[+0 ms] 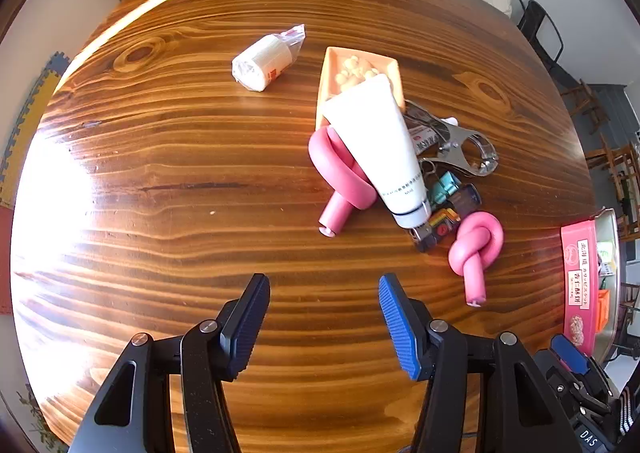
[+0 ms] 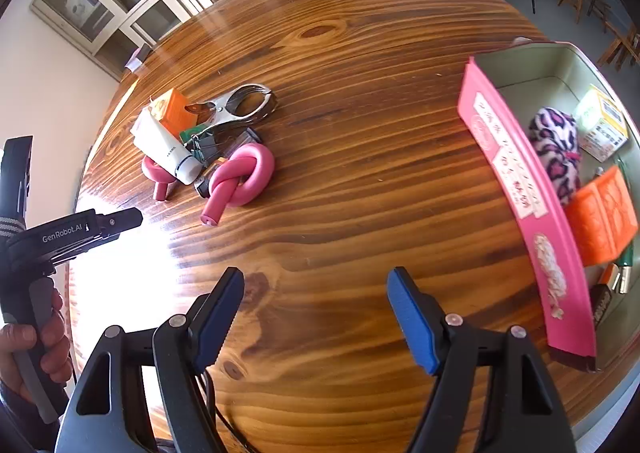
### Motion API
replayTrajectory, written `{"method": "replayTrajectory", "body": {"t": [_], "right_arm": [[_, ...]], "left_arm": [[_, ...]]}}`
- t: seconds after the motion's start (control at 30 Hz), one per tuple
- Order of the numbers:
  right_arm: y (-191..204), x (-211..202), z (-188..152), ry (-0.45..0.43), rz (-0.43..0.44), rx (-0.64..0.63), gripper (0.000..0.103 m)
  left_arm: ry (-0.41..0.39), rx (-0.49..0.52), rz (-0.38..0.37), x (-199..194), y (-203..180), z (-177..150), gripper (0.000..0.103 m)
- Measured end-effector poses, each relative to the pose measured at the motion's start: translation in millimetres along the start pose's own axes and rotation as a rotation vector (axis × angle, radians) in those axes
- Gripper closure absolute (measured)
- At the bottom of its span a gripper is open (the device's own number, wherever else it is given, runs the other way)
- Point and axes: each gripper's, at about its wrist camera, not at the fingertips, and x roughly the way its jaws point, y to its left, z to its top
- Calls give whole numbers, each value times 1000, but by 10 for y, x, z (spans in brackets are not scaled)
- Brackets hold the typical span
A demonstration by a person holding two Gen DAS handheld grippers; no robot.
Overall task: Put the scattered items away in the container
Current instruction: 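Withdraw both open tools from the tin back toward the table items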
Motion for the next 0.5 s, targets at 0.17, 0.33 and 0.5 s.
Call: {"method": "replayTrajectory", "body": {"t": [0.17, 0.33, 0.5], "right_arm": [[143, 85, 66, 9, 2, -13, 25], [276, 165, 136, 22, 1, -34, 25], [318, 224, 197, 32, -8, -33, 25]], "left_arm": [[2, -3, 2, 68, 107, 114, 44], [12, -12, -2, 164, 189, 223, 44], [17, 0, -17, 239, 177, 332, 44]]}}
